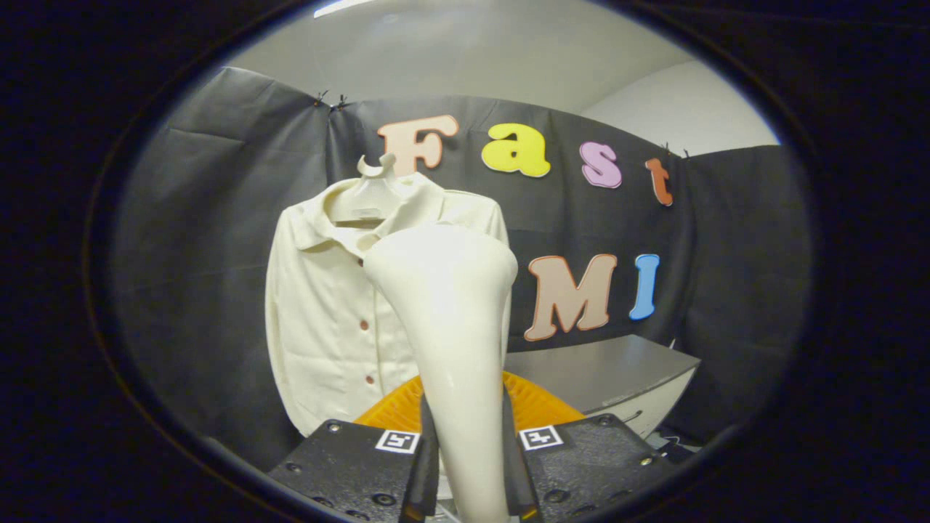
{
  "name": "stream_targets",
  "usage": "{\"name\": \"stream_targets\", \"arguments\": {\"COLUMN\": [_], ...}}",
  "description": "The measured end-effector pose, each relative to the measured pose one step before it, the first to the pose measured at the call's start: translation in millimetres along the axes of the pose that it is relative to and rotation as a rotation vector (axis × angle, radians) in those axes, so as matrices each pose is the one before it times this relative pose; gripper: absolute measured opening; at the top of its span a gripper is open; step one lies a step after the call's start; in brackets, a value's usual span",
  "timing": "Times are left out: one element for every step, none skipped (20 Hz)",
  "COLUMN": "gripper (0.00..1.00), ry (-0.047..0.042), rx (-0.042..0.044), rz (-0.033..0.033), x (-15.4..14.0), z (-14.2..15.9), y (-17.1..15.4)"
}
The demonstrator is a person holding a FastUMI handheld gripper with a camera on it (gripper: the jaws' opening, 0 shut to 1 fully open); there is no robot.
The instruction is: Iron the clothes twice with a garment steamer, once on the left side and once on the right side.
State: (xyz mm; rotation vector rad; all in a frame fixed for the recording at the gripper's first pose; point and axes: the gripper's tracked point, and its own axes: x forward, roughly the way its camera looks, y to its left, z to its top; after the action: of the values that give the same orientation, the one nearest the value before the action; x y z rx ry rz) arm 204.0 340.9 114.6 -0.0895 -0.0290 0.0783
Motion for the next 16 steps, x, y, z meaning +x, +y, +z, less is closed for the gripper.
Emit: {"name": "stream_targets", "arguments": {"gripper": [0.36,0.35,0.35,0.36,0.36,0.36,0.35,0.35,0.35,0.35,0.36,0.36,0.36,0.36,0.36,0.36], "ry": [-0.00648,0.00567,0.00646,0.01013,-0.00157,-0.00618,-0.00175,0.00887,0.01417,0.00972,0.00761,0.00789,0.00611,0.00493,0.01100,0.01081], "rx": [-0.00010,-0.00374,-0.00439,0.00384,0.00237,0.00799,0.01205,0.01414,0.00832,-0.00338,-0.00580,-0.00599,-0.00504,-0.00258,-0.00048,-0.00103], "rz": [0.00708,-0.00211,0.00115,-0.00306,-0.00206,0.00298,0.00404,0.00498,0.00548,-0.00090,-0.00245,0.00122,0.00097,0.00168,0.00358,0.00452], "x": [-1.36,0.49,2.23,3.89,5.89,6.75,9.23,9.52,9.28,10.52,7.88,9.35,8.59,9.05,7.43,7.11], "z": [1.59,-2.16,-3.08,-3.00,-0.35,0.48,-1.40,-4.95,-5.63,-4.33,-3.97,-3.87,-5.28,-3.14,-5.27,-3.77], "y": [14.93,13.05,13.33,12.43,12.56,13.67,12.29,12.04,12.97,10.69,6.59,7.05,7.26,5.41,3.73,3.49]}}
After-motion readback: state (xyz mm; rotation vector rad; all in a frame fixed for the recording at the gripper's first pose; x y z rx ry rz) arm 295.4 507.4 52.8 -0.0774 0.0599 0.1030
